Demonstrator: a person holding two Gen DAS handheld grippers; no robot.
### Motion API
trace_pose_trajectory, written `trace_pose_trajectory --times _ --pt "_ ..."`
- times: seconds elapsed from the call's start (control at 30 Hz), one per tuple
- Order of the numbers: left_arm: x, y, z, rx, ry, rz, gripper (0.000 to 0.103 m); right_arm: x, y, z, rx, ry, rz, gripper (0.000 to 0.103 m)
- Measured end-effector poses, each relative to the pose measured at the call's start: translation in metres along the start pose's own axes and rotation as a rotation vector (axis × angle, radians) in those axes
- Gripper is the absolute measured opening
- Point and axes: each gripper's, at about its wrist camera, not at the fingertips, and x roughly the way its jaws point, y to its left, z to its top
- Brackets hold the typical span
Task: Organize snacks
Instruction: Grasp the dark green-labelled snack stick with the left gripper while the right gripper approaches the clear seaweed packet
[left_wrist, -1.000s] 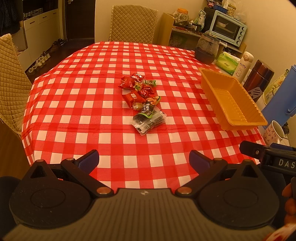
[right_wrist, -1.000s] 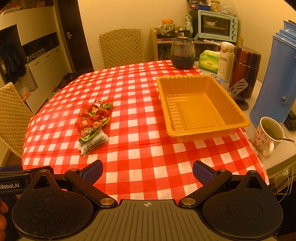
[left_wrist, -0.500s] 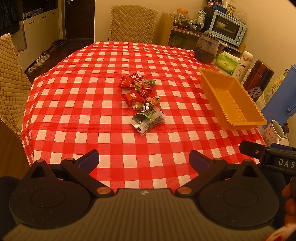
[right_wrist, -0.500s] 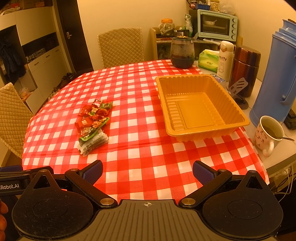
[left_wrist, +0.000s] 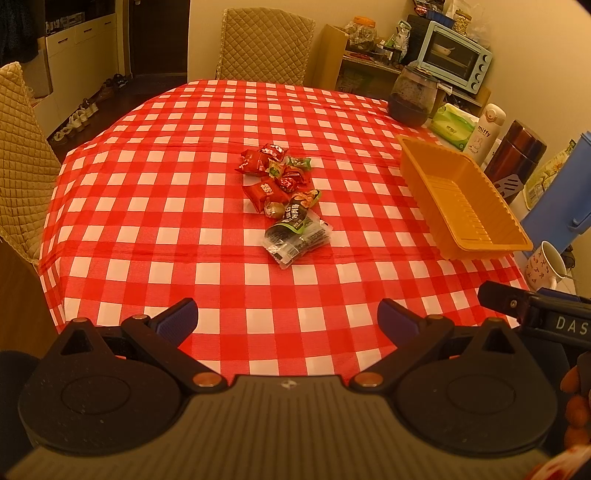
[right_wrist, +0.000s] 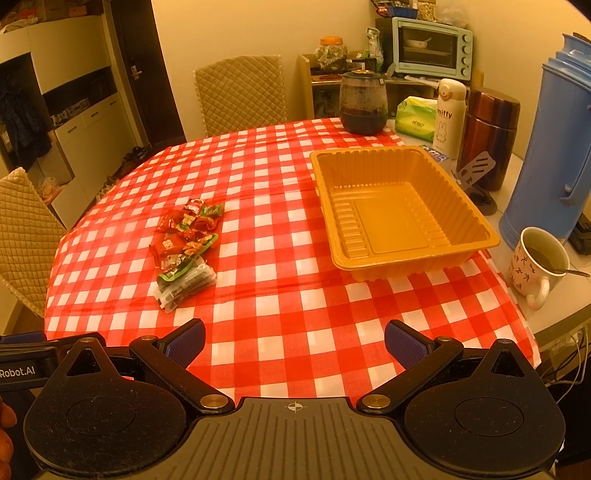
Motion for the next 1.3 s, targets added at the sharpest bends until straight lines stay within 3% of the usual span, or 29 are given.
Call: trace_pose_trajectory --times 0.37,0.4,0.47,0.73,0.93,1.1,1.3 --pt "0.041 0.020 0.012 0.019 0.014 -0.014 0.100 0.023 0.002 0.004 0.007 -0.010 0.019 0.102" --pt "0.045 0.021 0.014 0.028 0.014 -0.016 0.096 0.026 0.002 0.005 0.009 -0.011 0.021 0.100" --pt "0.057 0.023 0.018 0.049 0.022 -0.027 0.092 0.034 0.002 0.007 0.010 0.000 0.027 0.087" --pt "0.100 0.026 0.047 0.107 0.024 -0.094 0.085 0.072 0.003 0.011 0.021 0.042 0.045 0.082" --pt "0.138 0.021 0.069 0.131 0.034 -0.139 0.067 0.097 0.010 0.014 0.009 0.059 0.055 0.075" --pt "0.164 0.018 0.079 0.165 0.056 -0.179 0.042 0.118 0.015 0.016 0.015 0.063 0.058 0.068" --pt "0.187 0.020 0.091 0.191 0.062 -0.207 0.038 0.136 0.021 0.018 0.024 0.077 0.067 0.068"
